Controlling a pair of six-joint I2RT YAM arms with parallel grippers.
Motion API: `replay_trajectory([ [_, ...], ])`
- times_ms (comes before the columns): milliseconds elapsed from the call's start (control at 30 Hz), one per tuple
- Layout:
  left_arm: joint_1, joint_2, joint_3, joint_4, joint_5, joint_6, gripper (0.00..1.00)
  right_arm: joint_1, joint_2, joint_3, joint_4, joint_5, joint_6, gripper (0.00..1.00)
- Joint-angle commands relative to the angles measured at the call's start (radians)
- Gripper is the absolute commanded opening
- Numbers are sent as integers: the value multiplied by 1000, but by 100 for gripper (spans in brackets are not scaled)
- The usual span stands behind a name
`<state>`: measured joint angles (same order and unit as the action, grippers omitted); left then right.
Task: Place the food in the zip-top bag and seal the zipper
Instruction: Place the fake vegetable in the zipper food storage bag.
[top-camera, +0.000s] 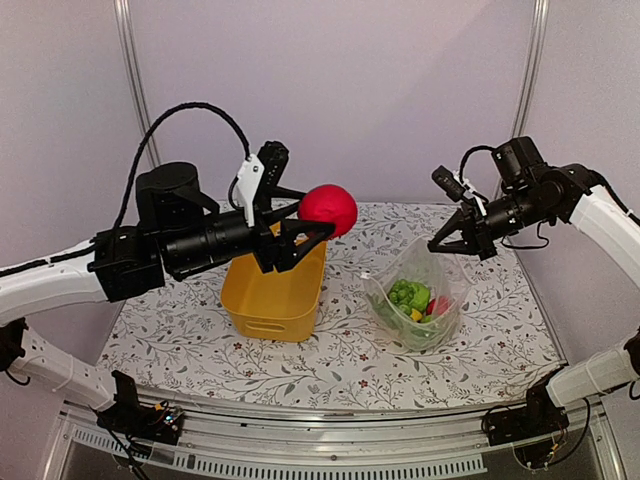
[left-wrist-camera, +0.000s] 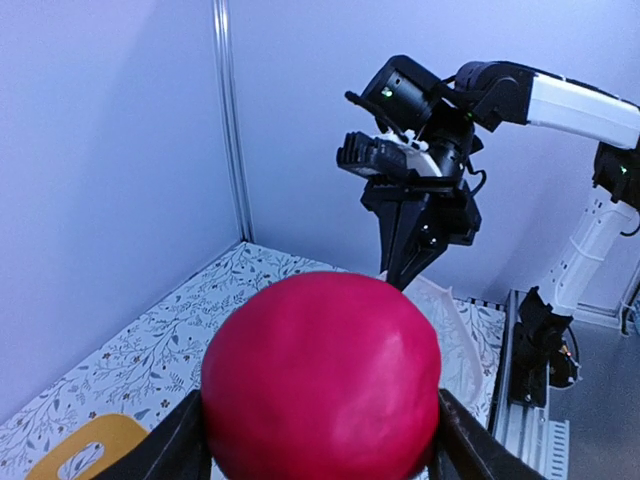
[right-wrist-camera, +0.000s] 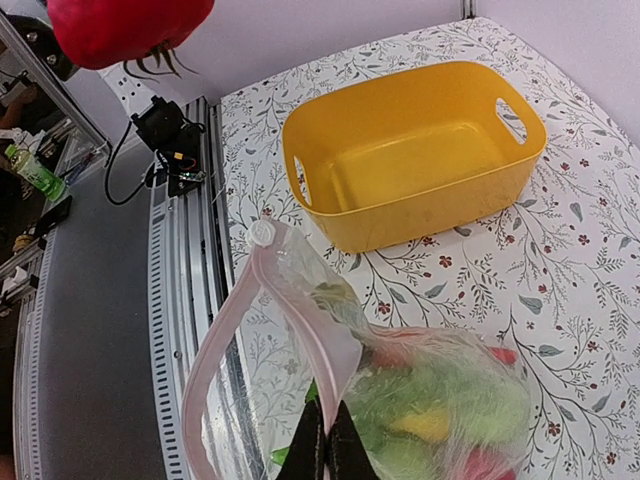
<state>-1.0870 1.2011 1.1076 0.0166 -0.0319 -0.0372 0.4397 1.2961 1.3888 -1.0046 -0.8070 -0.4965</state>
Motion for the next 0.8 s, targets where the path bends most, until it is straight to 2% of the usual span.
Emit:
replay_trajectory([
  [0,-60,62,54,107,13,96,35,7,12,34,14,4,11,0],
  [400,-168,290,188,100,19,221,37,8,2,13,43,50,38,0],
  [600,-199,402,268,17,-4,272,38,7,-6,7,49,54,39,0],
  [767,-230,487,335,-77,-82,329,39,8,-21,-14,60,62,39,0],
])
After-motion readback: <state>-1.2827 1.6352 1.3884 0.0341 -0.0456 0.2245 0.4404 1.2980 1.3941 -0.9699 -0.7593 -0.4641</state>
